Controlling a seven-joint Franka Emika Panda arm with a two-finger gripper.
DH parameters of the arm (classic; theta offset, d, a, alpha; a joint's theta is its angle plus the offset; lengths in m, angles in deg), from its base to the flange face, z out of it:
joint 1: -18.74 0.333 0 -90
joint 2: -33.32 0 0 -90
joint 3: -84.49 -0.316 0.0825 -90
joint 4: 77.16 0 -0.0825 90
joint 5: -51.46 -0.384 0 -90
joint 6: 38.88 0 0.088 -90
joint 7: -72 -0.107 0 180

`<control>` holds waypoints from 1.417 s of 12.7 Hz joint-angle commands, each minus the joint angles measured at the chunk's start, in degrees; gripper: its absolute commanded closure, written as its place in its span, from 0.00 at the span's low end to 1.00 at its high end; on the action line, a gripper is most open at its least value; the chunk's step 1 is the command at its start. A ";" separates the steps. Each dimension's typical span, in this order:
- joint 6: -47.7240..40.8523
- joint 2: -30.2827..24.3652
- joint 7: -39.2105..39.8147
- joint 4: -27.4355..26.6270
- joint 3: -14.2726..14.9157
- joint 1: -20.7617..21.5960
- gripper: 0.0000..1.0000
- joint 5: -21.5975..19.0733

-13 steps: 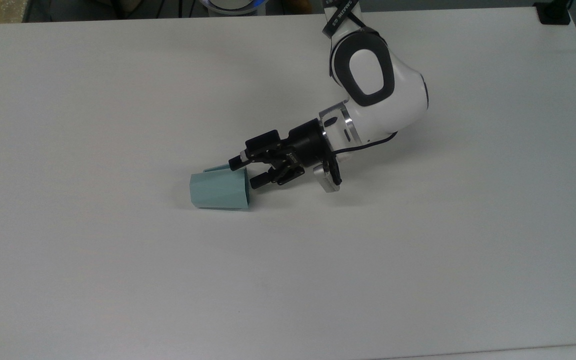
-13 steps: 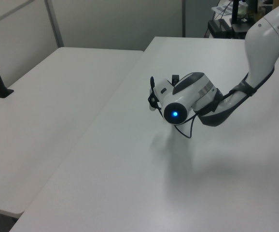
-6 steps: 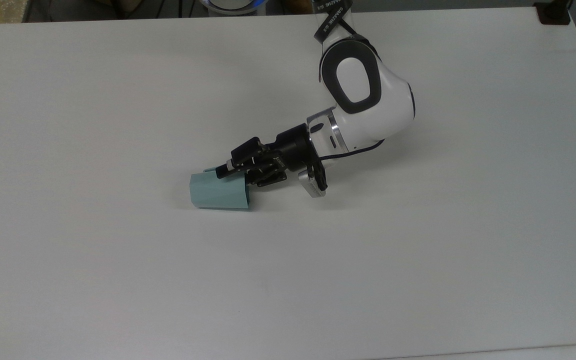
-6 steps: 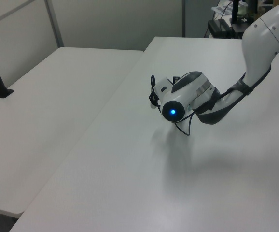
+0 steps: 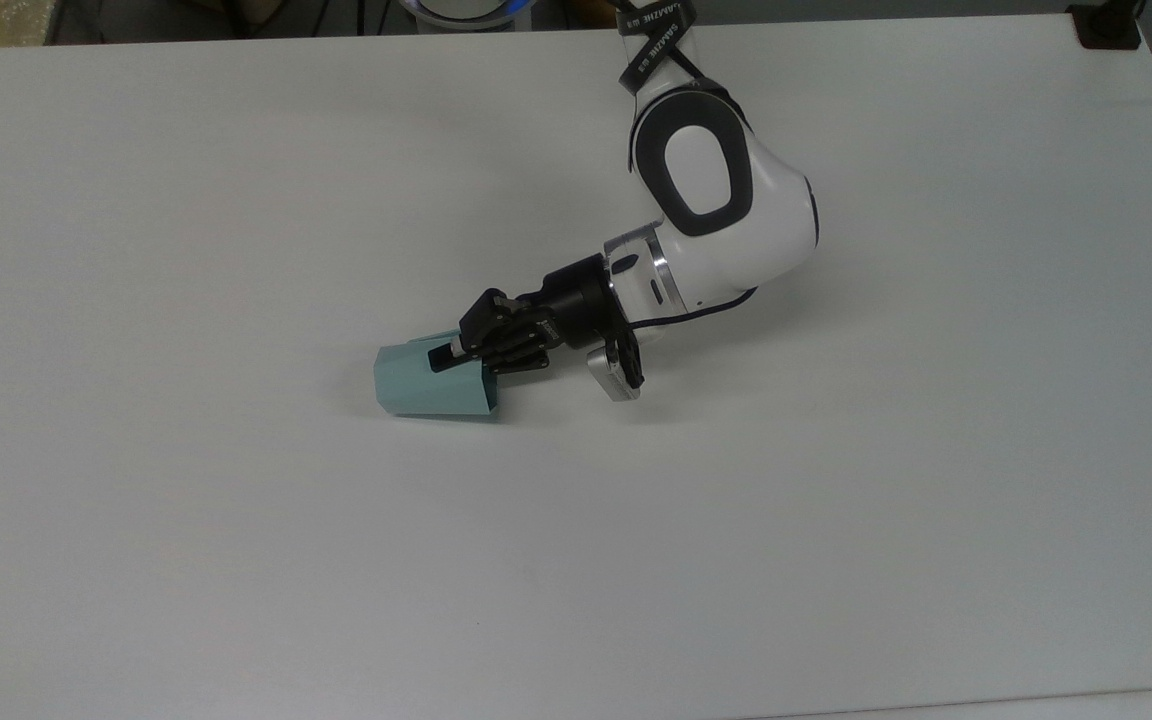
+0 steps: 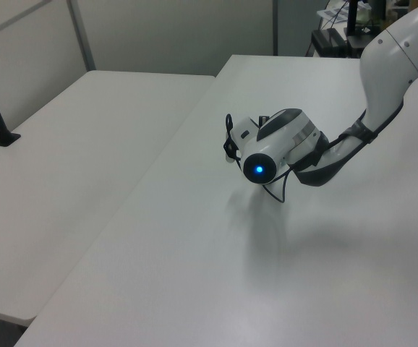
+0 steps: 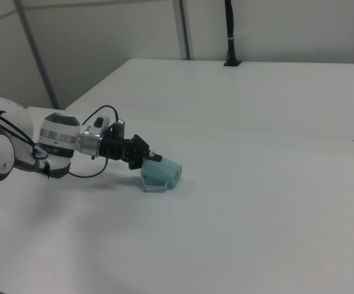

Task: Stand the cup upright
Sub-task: 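Lift the cup by its rim and rotate it so the base faces down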

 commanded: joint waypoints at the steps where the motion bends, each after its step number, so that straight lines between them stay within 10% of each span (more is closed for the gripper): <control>1: 1.17 0.02 -1.33 0.13 -0.38 -0.54 1.00 -0.28; 11: 9.50 -26.22 1.92 -8.80 -0.12 -8.26 1.00 -28.38; 18: 17.67 -45.67 30.44 -29.28 3.91 -17.32 1.00 -63.88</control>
